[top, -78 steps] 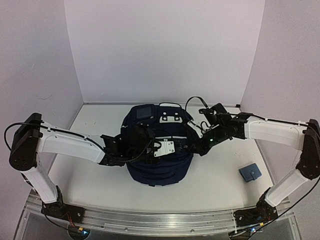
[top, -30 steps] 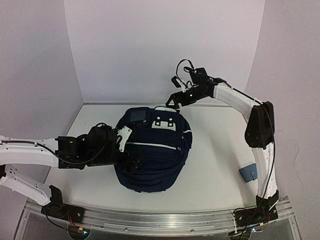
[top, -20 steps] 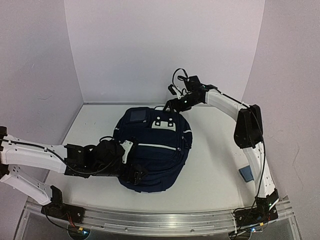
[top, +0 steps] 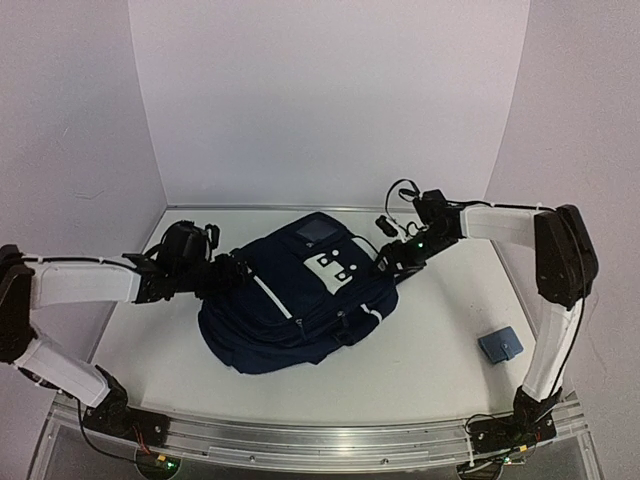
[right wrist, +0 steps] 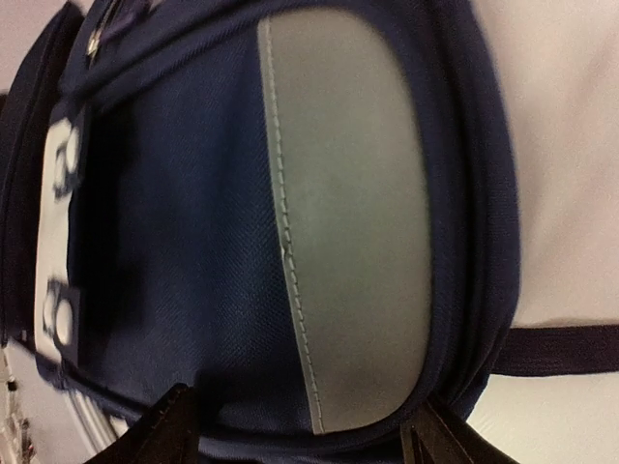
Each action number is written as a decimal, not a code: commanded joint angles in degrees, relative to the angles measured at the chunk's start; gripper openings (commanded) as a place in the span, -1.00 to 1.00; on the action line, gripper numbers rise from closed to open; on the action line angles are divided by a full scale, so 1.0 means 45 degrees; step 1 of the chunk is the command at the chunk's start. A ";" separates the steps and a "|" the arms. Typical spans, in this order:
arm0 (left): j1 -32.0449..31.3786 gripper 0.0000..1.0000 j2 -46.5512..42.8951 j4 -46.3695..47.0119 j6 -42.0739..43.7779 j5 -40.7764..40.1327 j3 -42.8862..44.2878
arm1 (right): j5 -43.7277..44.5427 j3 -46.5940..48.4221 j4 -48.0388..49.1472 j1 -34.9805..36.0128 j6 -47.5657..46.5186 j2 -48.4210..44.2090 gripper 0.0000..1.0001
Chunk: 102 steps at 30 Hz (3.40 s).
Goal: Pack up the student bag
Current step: Adjust the student bag at the center of the board, then move the personal item to the center of the board, then adjust the student bag at the center of the board.
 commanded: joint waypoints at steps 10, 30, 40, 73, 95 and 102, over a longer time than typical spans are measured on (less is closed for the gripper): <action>0.1897 0.99 0.6617 -0.3017 0.4030 0.3026 0.9539 | -0.1528 -0.3230 -0.2111 0.4114 -0.1576 -0.3661 0.52; 0.0145 0.99 -0.1170 -0.5508 0.3395 0.0694 0.2963 | 0.1893 0.0590 -0.5273 0.1783 -0.2317 -0.2938 0.64; -0.0758 0.99 -0.0657 -0.5250 0.3500 0.0494 0.3005 | 0.7782 -0.4052 -0.7909 -0.3012 -0.7436 -0.6129 0.79; -0.1495 0.99 -0.0658 -0.4894 0.3886 0.0529 0.3020 | 0.3481 -0.3667 -0.5928 0.0348 -0.5726 -0.1723 0.42; -0.5576 0.36 0.6927 -0.9083 0.5153 -0.4619 1.1417 | -0.2419 -0.0961 -0.2740 0.0443 0.0330 -0.2423 0.33; -0.5664 -0.15 0.8225 -1.0899 0.4544 -0.6107 1.2873 | -0.2626 -0.1135 -0.2114 0.1207 0.1060 -0.1829 0.30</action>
